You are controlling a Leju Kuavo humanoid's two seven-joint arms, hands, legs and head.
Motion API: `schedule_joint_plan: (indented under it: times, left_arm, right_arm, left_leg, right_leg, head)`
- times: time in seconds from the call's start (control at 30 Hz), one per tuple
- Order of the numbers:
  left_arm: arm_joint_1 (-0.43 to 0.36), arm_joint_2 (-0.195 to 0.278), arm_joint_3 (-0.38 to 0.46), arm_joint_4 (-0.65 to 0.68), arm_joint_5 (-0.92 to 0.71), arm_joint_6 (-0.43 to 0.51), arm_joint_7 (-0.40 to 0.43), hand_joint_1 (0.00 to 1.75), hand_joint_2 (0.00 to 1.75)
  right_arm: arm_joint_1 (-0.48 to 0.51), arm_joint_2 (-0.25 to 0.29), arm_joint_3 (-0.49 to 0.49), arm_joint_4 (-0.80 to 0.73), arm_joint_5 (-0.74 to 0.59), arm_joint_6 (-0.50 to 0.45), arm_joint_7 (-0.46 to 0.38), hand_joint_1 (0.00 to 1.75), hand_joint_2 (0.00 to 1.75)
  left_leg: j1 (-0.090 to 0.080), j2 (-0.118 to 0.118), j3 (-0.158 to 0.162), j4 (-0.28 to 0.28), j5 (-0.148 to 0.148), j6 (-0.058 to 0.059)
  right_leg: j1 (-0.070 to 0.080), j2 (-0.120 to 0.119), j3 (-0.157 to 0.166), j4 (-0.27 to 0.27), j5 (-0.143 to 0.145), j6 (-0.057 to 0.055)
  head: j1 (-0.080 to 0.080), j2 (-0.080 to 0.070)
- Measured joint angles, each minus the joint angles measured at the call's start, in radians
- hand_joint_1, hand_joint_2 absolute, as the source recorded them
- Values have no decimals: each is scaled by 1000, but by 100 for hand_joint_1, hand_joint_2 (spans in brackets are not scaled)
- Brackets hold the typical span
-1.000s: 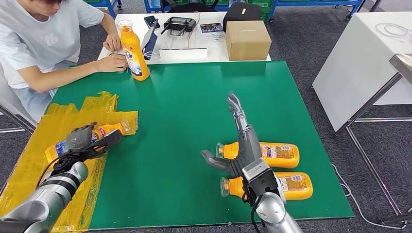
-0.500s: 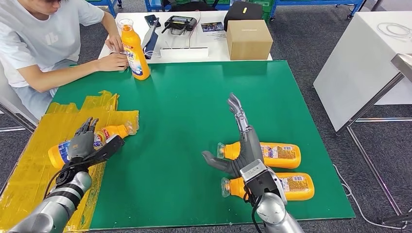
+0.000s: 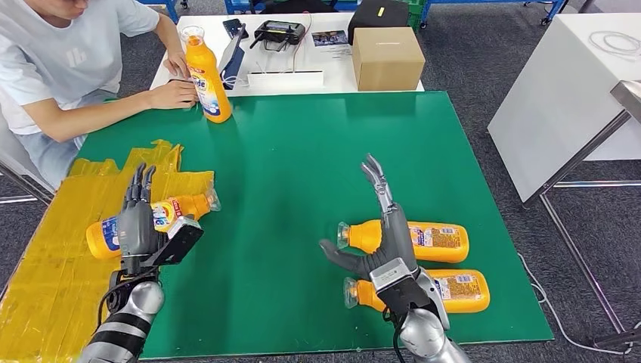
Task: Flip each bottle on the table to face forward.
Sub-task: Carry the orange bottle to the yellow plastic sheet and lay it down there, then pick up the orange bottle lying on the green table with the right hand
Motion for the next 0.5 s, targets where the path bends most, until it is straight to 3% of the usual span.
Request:
schedule_joint_plan:
  times: [0.37,0.5]
  left_arm:
    - [53,-21,-10,-157,-25,6,-9,0,175]
    - [73,-29,-15,-194,95,-56,-28,0,175]
  right_arm:
    - [10,-8,-2,0,18,-11,4,0,175]
    - [13,-17,-4,0,145,-42,51,0,175]
  left_leg:
    - [0,0,-2,0,0,0]
    - [0,0,-2,0,0,0]
  right_leg:
    - [0,0,-2,0,0,0]
    - [0,0,-2,0,0,0]
  head:
    - [0,0]
    - [0,0]
